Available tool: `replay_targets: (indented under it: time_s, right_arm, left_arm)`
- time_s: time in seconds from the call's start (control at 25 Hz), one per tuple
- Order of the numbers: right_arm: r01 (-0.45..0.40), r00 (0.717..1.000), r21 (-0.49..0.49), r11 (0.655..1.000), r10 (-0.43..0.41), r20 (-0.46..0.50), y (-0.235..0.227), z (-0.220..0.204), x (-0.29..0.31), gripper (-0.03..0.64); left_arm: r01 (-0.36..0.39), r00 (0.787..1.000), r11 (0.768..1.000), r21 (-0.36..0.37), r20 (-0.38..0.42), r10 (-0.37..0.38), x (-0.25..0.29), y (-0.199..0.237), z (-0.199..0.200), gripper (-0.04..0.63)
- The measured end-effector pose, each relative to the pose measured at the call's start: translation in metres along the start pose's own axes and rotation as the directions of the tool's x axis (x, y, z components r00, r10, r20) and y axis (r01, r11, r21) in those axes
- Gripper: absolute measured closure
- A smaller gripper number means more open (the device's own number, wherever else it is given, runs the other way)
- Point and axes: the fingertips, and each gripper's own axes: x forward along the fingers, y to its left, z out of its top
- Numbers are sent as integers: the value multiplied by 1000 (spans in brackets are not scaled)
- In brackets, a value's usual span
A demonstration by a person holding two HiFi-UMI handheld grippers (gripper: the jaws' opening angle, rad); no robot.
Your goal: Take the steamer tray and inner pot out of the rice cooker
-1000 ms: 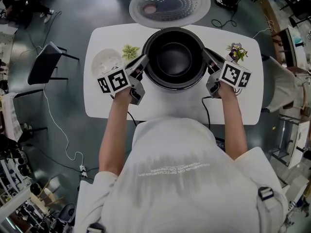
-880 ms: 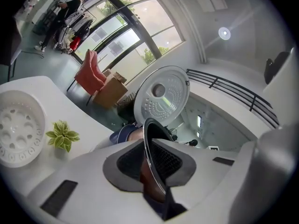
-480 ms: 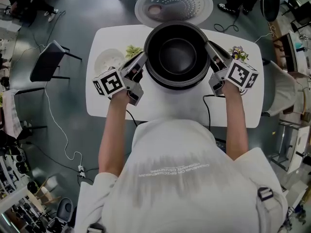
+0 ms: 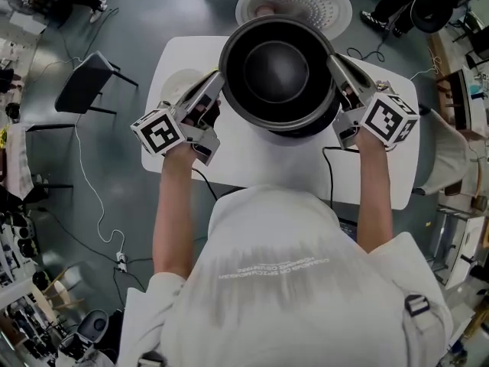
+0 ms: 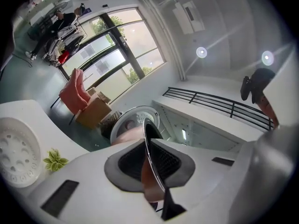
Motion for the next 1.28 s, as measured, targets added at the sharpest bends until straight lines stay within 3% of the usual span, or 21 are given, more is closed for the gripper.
replay_targets:
  time_s: [0.12, 0.4, 0.64, 0.92, 1.28]
  right_arm:
    - [-40, 999, -10, 999, 40, -6, 17, 1, 8, 557]
    - [-125, 988, -24, 992, 122, -94, 46, -18, 44, 554]
    - [-227, 958, -7, 974, 223, -179, 89, -50, 91, 554]
    - [-363, 887, 41, 931, 359, -292, 160, -120, 147, 554]
    - [-436, 791, 94, 895, 431, -434, 225, -203, 197, 554]
  left_arm:
    - [-2, 999, 1000, 22, 48, 1, -15, -11, 15, 551]
    - [-85, 989, 996, 28, 128, 81, -62, -5, 29, 551]
    - [-176, 961, 984, 0, 218, 172, -125, 10, 41, 551]
    - [-345, 891, 937, -50, 297, 344, -230, 37, 34, 551]
    - [-426, 799, 883, -198, 375, 470, -329, 71, 19, 552]
